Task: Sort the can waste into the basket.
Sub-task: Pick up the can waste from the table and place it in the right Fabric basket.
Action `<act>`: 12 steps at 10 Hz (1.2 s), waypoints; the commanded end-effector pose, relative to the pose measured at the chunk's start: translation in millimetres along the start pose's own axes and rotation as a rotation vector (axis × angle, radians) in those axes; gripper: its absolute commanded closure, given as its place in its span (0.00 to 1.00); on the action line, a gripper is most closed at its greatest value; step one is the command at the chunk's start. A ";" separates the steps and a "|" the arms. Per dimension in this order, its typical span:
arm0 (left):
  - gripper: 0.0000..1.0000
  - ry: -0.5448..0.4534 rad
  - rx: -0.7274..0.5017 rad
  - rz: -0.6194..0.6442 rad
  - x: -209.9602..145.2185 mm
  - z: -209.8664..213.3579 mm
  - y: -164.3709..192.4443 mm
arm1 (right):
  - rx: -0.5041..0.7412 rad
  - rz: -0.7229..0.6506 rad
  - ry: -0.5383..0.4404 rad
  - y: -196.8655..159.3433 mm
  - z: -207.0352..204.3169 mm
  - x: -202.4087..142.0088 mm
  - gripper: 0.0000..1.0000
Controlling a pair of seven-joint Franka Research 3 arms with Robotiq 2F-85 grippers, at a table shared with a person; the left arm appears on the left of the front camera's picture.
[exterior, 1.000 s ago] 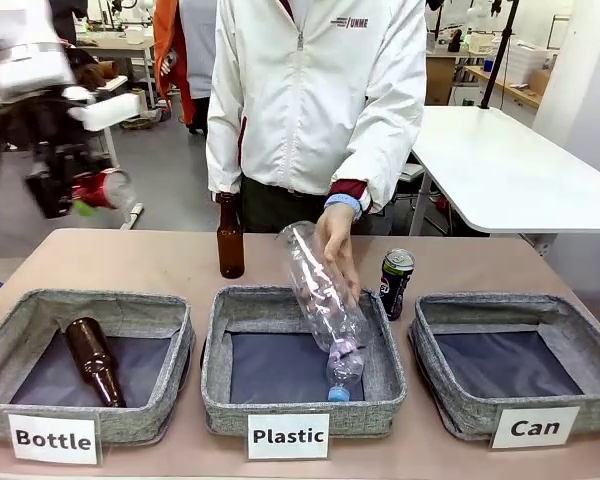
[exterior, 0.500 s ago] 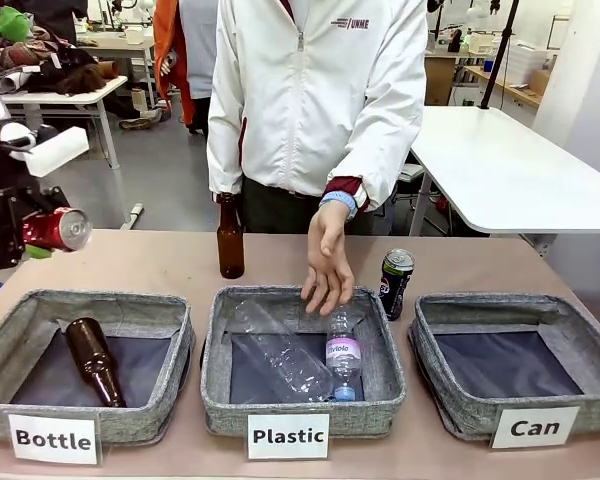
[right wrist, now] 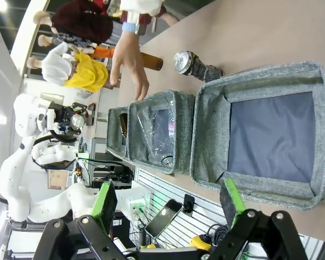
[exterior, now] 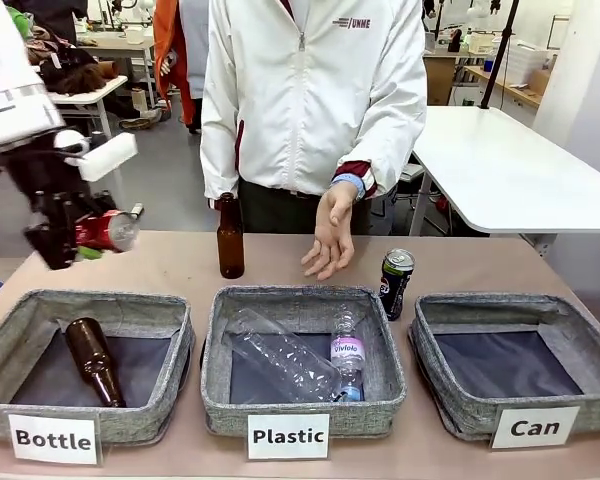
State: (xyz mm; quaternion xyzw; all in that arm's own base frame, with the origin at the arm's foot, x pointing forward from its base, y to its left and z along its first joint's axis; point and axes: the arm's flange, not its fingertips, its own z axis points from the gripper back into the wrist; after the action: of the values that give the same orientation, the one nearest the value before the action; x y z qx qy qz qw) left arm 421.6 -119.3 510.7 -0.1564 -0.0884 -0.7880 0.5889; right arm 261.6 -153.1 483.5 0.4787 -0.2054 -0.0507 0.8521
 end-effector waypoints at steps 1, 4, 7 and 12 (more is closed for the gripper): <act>1.00 -0.041 0.020 0.106 49.6 -5.6 41.8 | 0.025 0.023 -0.014 -0.1 1.2 2.1 0.00; 1.00 -0.001 -0.098 0.032 158.7 -30.6 128.6 | 0.017 0.053 -0.024 6.9 34.2 -8.6 0.00; 1.00 -0.006 0.012 0.043 276.1 -72.2 205.8 | -0.092 0.121 -0.006 5.9 109.7 -46.4 0.00; 1.00 0.038 -0.159 0.059 466.7 -211.7 239.4 | -0.122 0.110 -0.011 1.4 135.9 -64.0 0.00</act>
State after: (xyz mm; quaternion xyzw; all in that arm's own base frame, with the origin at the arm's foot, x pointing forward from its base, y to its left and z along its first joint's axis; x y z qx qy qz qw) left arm 460.7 -621.7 438.2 -0.1920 -0.0452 -0.7768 0.5980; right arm 148.8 -251.5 521.3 0.4146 -0.2327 -0.0185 0.8796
